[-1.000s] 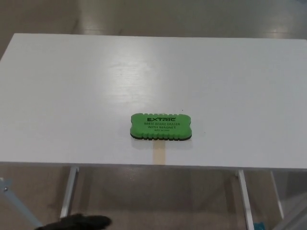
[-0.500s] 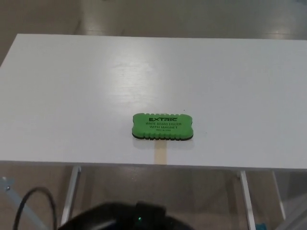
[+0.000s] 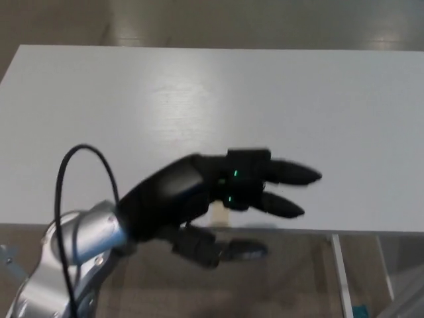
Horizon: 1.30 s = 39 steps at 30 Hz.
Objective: Use the left hand to press on the green eraser and wipe the desk from center to the left and then back to center.
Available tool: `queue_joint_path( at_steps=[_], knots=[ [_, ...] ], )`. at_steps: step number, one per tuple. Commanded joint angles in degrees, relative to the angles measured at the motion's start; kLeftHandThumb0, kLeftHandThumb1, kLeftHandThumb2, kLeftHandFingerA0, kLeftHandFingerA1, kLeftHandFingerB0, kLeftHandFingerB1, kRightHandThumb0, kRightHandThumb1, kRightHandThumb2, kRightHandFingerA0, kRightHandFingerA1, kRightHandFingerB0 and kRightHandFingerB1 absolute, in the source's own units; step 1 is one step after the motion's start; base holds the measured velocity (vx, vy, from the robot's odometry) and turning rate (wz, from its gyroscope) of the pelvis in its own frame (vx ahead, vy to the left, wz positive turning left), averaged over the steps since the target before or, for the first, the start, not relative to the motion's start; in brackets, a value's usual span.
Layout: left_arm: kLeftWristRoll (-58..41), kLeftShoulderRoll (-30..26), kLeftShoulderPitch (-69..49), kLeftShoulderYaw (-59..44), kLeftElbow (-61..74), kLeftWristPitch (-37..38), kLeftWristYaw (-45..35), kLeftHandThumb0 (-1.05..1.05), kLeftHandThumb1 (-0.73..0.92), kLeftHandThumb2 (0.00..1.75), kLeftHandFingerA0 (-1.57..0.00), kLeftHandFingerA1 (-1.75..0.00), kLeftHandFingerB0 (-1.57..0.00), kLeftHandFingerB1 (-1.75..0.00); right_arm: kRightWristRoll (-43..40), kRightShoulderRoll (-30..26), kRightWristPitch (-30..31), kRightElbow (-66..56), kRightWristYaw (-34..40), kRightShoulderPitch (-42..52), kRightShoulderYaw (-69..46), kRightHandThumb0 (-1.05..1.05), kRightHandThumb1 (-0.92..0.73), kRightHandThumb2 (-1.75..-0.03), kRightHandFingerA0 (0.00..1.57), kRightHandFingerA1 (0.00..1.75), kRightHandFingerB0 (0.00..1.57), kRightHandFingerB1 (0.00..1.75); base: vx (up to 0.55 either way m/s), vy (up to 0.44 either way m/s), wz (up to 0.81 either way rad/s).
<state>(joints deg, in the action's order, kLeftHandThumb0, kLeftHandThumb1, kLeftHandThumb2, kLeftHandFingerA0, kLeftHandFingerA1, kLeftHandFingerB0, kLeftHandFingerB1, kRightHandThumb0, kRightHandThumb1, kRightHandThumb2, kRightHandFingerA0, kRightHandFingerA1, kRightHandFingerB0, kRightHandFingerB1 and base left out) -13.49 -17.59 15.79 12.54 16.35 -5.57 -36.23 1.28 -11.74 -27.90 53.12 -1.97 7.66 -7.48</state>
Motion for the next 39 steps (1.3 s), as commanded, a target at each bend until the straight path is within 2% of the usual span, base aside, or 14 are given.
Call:
queue_joint_path(
  at_steps=[1,5,8,11,13,14,15,17,19,23,25,26,32,39],
  knots=[
    [14.93,7.73,8.57,1.2,-11.84,2.98,17.59,-0.28,0.78,0.63,-0.78,-0.44,-0.49,-0.38,0.12,-0.65,-0.87,-0.16,-1.51,0.74,0.54,-0.35,-0.68,-0.6,0.61,0.63,0.53,0.38,0.0,0.0,0.0],
    [16.36,10.64,14.28,0.78,-20.23,4.18,20.62,-0.21,0.85,0.65,-0.85,-0.46,-0.6,-0.39,0.41,-0.81,-0.91,-0.1,-1.54,0.67,0.77,-0.35,-0.68,-0.61,0.59,0.58,0.54,0.38,0.0,0.0,0.0],
    [17.92,13.21,19.48,-0.12,-28.21,3.78,25.42,-0.17,0.84,0.66,-1.01,-0.5,-0.78,-0.43,1.11,-1.0,-0.6,-0.57,-1.03,0.87,1.2,-0.35,-0.69,-0.61,0.59,0.54,0.55,0.38,0.0,0.0,0.0],
    [19.02,14.29,22.12,-0.69,-32.8,4.24,28.14,-0.16,0.83,0.66,-1.03,-0.52,-0.85,-0.47,1.22,-1.02,-0.39,-0.42,-0.74,0.73,1.3,-0.36,-0.69,-0.61,0.59,0.54,0.55,0.38,0.0,0.0,0.0],
    [20.14,15.9,25.45,-1.83,-40.0,4.69,33.82,-0.11,0.82,0.66,-1.05,-0.68,-1.01,-0.65,1.85,-1.05,-0.34,-0.81,-0.17,0.98,1.74,-0.36,-0.69,-0.61,0.58,0.54,0.54,0.38,0.0,0.0,0.0],
    [20.12,16.14,26.04,-2.19,-41.58,5.07,34.75,-0.11,0.82,0.66,-1.05,-0.68,-1.01,-0.65,2.07,-1.06,-0.31,-0.84,-0.03,0.99,1.89,-0.36,-0.69,-0.61,0.58,0.54,0.54,0.38,0.0,0.0,0.0],
    [20.28,16.58,27.42,-2.9,-44.96,5.69,37.08,-0.07,0.81,0.68,-1.04,-0.76,-0.96,-0.88,2.39,-1.09,-0.44,-0.84,0.23,0.98,2.13,-0.36,-0.68,-0.61,0.58,0.55,0.53,0.38,0.0,0.0,0.0],
    [20.51,16.85,28.52,-3.35,-47.51,6.18,38.93,-0.07,0.81,0.68,-1.04,-0.76,-0.96,-0.88,2.52,-1.12,-0.64,-0.82,0.38,0.96,2.27,-0.36,-0.68,-0.61,0.58,0.55,0.53,0.38,0.0,0.0,0.0],
    [21.53,17.09,29.8,-3.5,-50.43,5.94,41.97,-0.07,0.78,0.74,-1.06,-0.85,-0.89,-1.07,2.59,-1.18,-1.16,-0.97,0.41,1.21,2.48,-0.36,-0.68,-0.61,0.59,0.56,0.54,0.39,0.0,0.0,0.0],
    [22.97,17.05,30.49,-3.24,-53.32,6.46,44.98,-0.07,0.78,0.76,-1.07,-0.94,-0.82,-1.18,2.46,-1.5,-1.6,-0.74,0.22,1.25,2.72,-0.37,-0.68,-0.61,0.59,0.56,0.55,0.39,0.0,0.0,0.0],
    [23.46,16.72,30.39,-3.1,-54.34,7.55,45.5,-0.07,0.78,0.76,-1.07,-0.94,-0.82,-1.18,2.4,-1.56,-1.28,-0.87,0.22,1.24,2.86,-0.37,-0.68,-0.61,0.59,0.56,0.55,0.39,0.0,0.0,0.0],
    [21.41,16.87,30.59,-4.58,-56.28,8.55,44.44,-0.08,0.76,0.81,-0.98,-1.08,-0.78,-1.23,1.95,-1.33,-1.09,-1.19,-0.04,1.36,2.74,-0.37,-0.68,-0.61,0.59,0.54,0.55,0.39,0.0,0.0,0.0],
    [15.24,18.79,31.32,-10.89,-62.4,9.13,45.24,-0.08,0.76,0.87,-1.0,-1.2,-0.86,-1.15,1.43,-1.28,-1.17,-1.36,-0.35,1.74,2.72,-0.37,-0.68,-0.61,0.6,0.55,0.56,0.4,0.0,0.0,0.0],
    [15.95,19.5,32.43,-14.61,-67.43,9.79,46.46,-0.1,0.82,0.82,-0.92,-1.19,-0.86,-1.12,2.35,-1.37,-1.16,-1.29,0.87,1.87,3.41,-0.36,-0.69,-0.61,0.6,0.53,0.57,0.4,0.0,0.0,0.0]
  ],
)
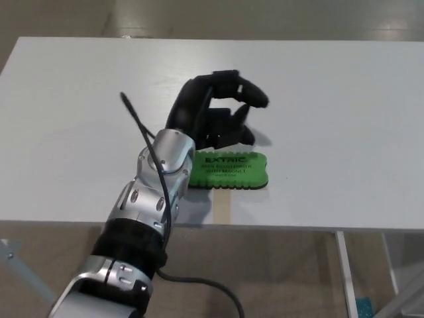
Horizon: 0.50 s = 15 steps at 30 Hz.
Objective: Use the left hand to press on the green eraser and wipe the desk from center to the left and then back to center.
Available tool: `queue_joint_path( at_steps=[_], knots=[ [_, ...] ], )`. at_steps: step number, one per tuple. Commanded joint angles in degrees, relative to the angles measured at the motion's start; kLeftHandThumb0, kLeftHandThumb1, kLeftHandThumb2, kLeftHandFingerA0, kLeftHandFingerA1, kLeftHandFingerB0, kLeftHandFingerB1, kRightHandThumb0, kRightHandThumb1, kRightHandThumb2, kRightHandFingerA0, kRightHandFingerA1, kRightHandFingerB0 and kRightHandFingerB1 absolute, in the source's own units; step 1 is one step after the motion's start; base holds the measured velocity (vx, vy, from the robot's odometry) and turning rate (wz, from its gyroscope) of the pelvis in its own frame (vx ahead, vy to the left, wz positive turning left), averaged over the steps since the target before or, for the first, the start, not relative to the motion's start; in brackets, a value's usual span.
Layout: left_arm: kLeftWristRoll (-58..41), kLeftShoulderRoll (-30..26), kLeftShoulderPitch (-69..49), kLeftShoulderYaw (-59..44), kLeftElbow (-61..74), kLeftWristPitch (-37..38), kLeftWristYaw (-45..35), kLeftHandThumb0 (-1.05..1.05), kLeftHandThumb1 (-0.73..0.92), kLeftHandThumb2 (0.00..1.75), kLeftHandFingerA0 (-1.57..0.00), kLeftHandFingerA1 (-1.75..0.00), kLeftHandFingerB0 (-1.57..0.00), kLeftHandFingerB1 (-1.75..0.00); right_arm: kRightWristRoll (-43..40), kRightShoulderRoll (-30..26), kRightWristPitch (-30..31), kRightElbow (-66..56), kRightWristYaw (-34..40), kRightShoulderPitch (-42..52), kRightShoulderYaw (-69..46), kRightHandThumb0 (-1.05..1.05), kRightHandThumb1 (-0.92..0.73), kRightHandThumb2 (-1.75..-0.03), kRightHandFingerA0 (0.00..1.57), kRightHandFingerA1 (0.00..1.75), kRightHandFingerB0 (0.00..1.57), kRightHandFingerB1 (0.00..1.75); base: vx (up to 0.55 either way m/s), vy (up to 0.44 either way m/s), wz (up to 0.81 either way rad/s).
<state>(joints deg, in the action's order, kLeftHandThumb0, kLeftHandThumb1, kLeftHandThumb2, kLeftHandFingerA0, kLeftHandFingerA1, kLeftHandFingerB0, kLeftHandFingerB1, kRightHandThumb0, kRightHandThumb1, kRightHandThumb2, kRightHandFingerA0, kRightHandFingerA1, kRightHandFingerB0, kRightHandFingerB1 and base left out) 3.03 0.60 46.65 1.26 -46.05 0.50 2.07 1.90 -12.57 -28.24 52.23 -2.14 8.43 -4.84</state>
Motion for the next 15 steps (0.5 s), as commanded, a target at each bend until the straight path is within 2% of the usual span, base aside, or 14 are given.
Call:
queue_joint_path(
  at_steps=[1,6,7,15],
  knots=[
    [-0.22,1.26,1.57,-3.26,-5.31,3.6,8.13,-0.1,0.82,0.82,-0.92,-1.19,-0.86,-1.12,1.87,-0.57,-0.66,-0.44,1.12,1.03,0.88,-0.36,-0.69,-0.61,0.6,0.53,0.57,0.4,0.0,0.0,0.0],
    [0.2,1.9,1.45,-3.56,-8.42,3.84,7.55,-0.1,0.81,0.81,-0.99,-1.2,-0.87,-1.08,1.88,-0.64,-1.24,-0.35,1.05,1.32,1.09,-0.36,-0.69,-0.61,0.6,0.54,0.57,0.4,0.0,0.0,0.0],
    [0.81,2.16,1.13,-3.05,-9.06,4.5,7.72,-0.1,0.8,0.81,-1.02,-1.21,-0.86,-1.12,1.8,-0.7,-1.14,-0.18,0.8,1.13,1.08,-0.37,-0.69,-0.61,0.6,0.53,0.57,0.4,0.0,0.0,0.0],
    [2.49,3.15,-0.26,-0.75,-10.88,6.36,8.38,-0.1,0.8,0.8,-1.03,-1.18,-0.86,-1.13,1.16,-0.4,-1.16,0.06,0.27,0.85,0.71,-0.37,-0.69,-0.6,0.63,0.63,0.6,0.41,0.0,0.0,0.0]
  ],
)
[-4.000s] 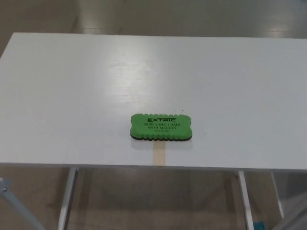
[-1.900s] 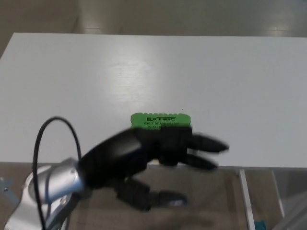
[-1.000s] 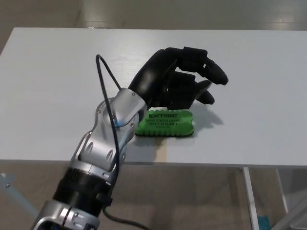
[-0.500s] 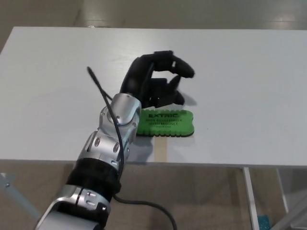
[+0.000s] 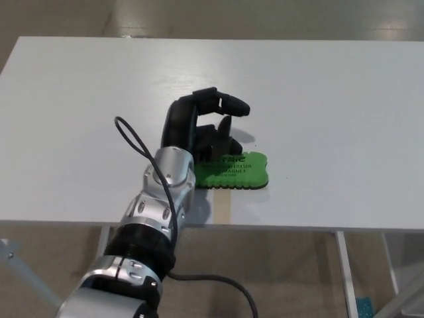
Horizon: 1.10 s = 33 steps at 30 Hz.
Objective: Use the left hand to press on the green eraser and wipe the desk from center to the left and then back to center.
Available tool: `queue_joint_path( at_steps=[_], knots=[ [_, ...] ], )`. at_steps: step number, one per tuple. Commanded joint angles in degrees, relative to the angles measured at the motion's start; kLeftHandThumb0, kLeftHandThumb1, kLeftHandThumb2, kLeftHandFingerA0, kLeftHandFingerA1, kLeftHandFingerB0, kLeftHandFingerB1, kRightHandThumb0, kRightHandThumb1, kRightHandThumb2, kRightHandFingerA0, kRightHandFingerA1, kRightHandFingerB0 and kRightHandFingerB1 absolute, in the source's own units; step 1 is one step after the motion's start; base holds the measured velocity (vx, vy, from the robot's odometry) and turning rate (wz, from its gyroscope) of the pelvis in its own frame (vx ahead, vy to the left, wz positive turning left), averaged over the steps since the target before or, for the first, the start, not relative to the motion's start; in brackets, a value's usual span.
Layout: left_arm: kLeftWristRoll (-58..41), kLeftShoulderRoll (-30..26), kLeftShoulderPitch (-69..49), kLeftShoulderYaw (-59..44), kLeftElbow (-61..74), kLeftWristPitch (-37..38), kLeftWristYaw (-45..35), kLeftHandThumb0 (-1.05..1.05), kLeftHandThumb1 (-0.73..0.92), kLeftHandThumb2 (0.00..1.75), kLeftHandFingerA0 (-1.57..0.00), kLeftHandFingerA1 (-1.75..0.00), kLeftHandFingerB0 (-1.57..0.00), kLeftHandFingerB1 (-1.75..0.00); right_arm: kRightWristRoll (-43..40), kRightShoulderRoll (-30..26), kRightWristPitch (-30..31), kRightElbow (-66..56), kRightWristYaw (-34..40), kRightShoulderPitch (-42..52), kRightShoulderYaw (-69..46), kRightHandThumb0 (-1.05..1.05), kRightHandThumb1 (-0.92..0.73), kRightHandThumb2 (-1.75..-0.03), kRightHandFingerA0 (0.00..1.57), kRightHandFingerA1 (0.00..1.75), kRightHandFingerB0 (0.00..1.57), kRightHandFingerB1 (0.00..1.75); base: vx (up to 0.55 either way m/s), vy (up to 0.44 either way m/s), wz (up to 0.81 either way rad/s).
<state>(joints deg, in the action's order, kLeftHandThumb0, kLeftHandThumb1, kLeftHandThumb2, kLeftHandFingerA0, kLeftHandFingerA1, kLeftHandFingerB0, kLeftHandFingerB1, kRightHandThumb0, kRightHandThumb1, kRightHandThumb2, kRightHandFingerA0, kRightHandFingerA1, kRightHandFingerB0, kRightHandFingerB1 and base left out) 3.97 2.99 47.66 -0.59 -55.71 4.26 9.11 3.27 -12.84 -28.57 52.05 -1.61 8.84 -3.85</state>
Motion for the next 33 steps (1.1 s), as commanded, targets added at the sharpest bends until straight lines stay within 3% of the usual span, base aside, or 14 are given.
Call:
queue_joint_path(
  at_steps=[1,33],
  knots=[
    [1.41,1.07,-1.29,1.22,-1.24,2.4,1.27,-0.1,0.8,0.8,-1.03,-1.17,-0.85,-1.15,-0.17,-0.18,-0.79,0.11,-0.29,0.46,-0.25,-0.37,-0.69,-0.61,0.63,0.58,0.6,0.41,0.0,0.0,0.0],
    [0.74,2.08,-8.5,2.49,-4.51,6.85,0.28,-0.09,0.78,0.83,-1.04,-1.19,-0.88,-1.19,0.46,-0.82,-0.84,0.18,-0.19,-0.48,0.63,-0.37,-0.69,-0.61,0.65,0.58,0.65,0.43,0.0,0.0,0.0]
  ],
)
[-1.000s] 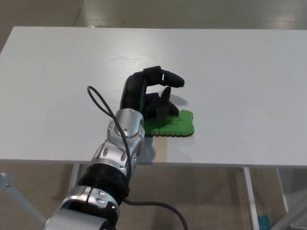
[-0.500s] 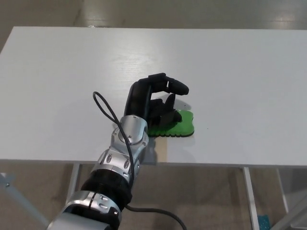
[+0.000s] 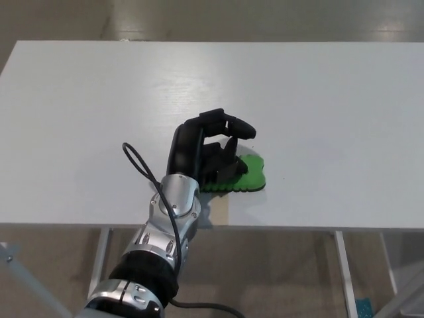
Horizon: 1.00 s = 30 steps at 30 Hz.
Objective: Use the left hand to press on the green eraser and wipe the desk from center to the left and then back to center.
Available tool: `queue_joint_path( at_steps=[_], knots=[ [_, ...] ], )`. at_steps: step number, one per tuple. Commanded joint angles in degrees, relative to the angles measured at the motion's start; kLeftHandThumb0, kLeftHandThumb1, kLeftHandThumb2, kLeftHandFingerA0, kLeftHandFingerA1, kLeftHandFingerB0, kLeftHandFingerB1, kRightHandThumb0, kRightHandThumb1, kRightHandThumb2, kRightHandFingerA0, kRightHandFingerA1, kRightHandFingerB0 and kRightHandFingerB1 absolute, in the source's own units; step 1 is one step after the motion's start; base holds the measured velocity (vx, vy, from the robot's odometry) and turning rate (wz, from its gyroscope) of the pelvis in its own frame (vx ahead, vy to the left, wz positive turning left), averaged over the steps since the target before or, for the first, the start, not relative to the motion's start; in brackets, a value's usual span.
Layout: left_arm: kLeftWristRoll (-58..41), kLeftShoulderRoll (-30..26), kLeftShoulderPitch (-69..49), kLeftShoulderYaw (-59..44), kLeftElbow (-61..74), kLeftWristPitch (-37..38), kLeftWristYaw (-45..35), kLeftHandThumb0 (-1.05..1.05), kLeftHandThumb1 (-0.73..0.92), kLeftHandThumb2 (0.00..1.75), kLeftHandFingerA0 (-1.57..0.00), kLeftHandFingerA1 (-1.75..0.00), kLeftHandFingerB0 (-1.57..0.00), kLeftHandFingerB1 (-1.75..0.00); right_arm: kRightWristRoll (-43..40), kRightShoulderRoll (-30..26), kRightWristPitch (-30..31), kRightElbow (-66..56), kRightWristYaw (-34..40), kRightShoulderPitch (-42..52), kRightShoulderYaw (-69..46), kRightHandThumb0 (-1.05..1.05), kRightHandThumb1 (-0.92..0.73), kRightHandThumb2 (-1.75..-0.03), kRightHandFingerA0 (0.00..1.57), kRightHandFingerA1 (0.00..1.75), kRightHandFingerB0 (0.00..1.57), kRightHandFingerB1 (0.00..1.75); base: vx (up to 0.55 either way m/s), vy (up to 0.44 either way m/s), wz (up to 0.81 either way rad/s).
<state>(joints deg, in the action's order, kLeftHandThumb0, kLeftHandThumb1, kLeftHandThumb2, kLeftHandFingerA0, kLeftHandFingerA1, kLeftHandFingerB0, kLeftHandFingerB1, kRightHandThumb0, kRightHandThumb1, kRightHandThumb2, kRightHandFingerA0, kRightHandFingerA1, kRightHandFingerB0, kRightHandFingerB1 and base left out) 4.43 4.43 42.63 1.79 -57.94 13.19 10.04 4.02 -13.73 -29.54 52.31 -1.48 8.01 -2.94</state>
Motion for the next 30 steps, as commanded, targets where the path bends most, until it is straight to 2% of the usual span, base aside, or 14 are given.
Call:
queue_joint_path(
  at_steps=[1,10,15,18,21,30],
  knots=[
    [0.12,0.63,-3.57,-0.01,-2.36,-2.06,-0.8,-0.09,0.78,0.83,-1.04,-1.19,-0.88,-1.19,-0.51,0.09,-0.04,0.0,-0.61,0.39,-0.38,-0.37,-0.69,-0.61,0.65,0.58,0.65,0.43,0.0,0.0,0.0],
    [0.59,-1.21,-4.53,0.19,-2.33,-0.56,-0.99,-0.09,0.78,0.84,-1.05,-1.2,-0.89,-1.16,-0.24,-0.12,0.29,-0.04,-1.35,1.3,-0.08,-0.38,-0.7,-0.61,0.65,0.58,0.65,0.43,0.0,0.0,0.0],
    [-0.15,-3.57,-4.36,-0.68,-2.38,0.08,-2.21,-0.08,0.78,0.85,-1.05,-1.2,-0.89,-1.16,0.1,-0.26,0.56,0.37,-0.98,1.34,0.01,-0.38,-0.7,-0.61,0.67,0.64,0.64,0.43,0.0,0.0,0.0],
    [-0.5,-7.24,-4.16,-1.95,-2.54,0.99,-2.86,-0.08,0.78,0.86,-1.05,-1.17,-0.9,-1.14,-0.19,0.01,1.39,0.05,-1.16,1.43,-0.06,-0.38,-0.7,-0.61,0.64,0.55,0.64,0.43,0.0,0.0,0.0],
    [-1.33,-8.97,-4.12,-3.08,-3.14,1.84,-3.75,-0.08,0.78,0.85,-1.05,-1.17,-0.9,-1.15,-0.12,0.07,1.42,0.22,-1.33,1.48,0.07,-0.39,-0.7,-0.61,0.64,0.55,0.63,0.43,0.0,0.0,0.0],
    [-3.59,-16.9,-4.67,-7.91,-5.7,3.44,-6.88,-0.09,0.76,0.85,-1.07,-1.18,-0.91,-1.14,-0.51,0.27,0.91,1.04,-1.47,1.43,-0.26,-0.38,-0.7,-0.61,0.66,0.64,0.63,0.42,0.0,0.0,0.0]
  ],
)
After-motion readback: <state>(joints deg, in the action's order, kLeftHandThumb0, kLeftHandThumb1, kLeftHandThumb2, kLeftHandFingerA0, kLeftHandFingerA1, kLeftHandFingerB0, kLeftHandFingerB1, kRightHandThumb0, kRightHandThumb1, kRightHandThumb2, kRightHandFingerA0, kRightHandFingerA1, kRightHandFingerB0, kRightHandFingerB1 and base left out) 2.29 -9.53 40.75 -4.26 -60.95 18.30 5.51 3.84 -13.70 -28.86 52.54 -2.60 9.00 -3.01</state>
